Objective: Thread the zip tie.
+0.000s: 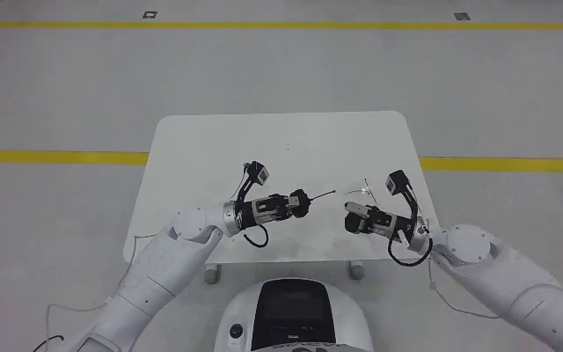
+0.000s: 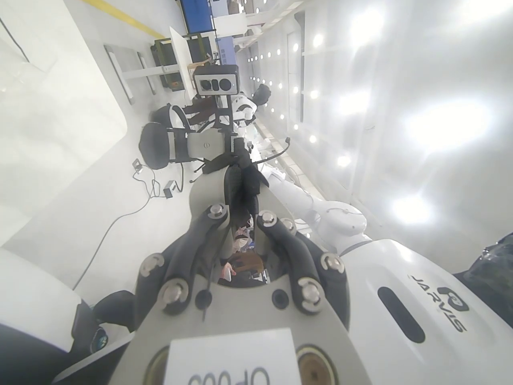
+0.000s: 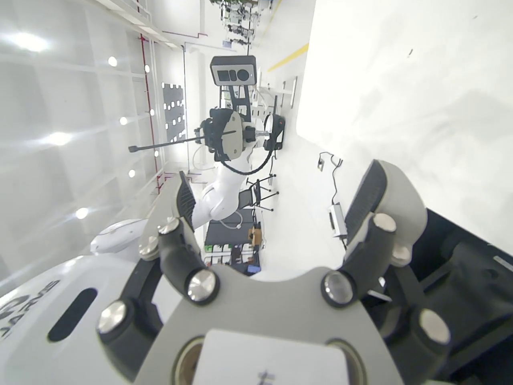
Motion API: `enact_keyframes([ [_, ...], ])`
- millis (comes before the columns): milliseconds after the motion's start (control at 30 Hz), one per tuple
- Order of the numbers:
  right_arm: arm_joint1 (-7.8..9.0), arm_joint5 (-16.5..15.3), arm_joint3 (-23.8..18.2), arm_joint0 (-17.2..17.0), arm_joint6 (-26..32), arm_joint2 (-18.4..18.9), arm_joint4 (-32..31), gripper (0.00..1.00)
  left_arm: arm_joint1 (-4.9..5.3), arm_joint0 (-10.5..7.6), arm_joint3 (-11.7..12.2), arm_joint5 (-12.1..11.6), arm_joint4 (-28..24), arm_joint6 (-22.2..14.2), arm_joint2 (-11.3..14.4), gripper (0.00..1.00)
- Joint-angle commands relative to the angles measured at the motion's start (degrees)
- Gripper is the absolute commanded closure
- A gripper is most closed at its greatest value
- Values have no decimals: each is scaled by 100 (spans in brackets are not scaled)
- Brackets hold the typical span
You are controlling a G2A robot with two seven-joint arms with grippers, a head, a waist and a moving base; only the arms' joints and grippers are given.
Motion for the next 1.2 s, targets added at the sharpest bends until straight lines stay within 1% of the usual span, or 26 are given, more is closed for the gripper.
enact_keyframes([
  [0,-104,0,67,-142,653,228,217,0,0,0,0,0,0,0,0,100],
  [667,-104,0,67,-142,653,228,217,0,0,0,0,0,0,0,0,100],
  [733,-130,0,19,-178,676,226,346,0,0,0,0,0,0,0,0,100],
  [767,-153,0,25,-184,816,255,492,0,0,0,0,0,0,0,0,100],
  [867,-270,0,251,-223,1365,424,1095,0,0,0,0,0,0,0,0,100],
  [933,-365,0,516,-207,1717,525,1356,0,0,0,0,0,0,0,0,100],
  [1033,-572,0,829,-137,2072,551,1603,0,0,0,0,0,0,0,0,100],
  [1167,-871,0,1303,110,2778,429,2016,0,0,0,0,0,0,0,0,100],
])
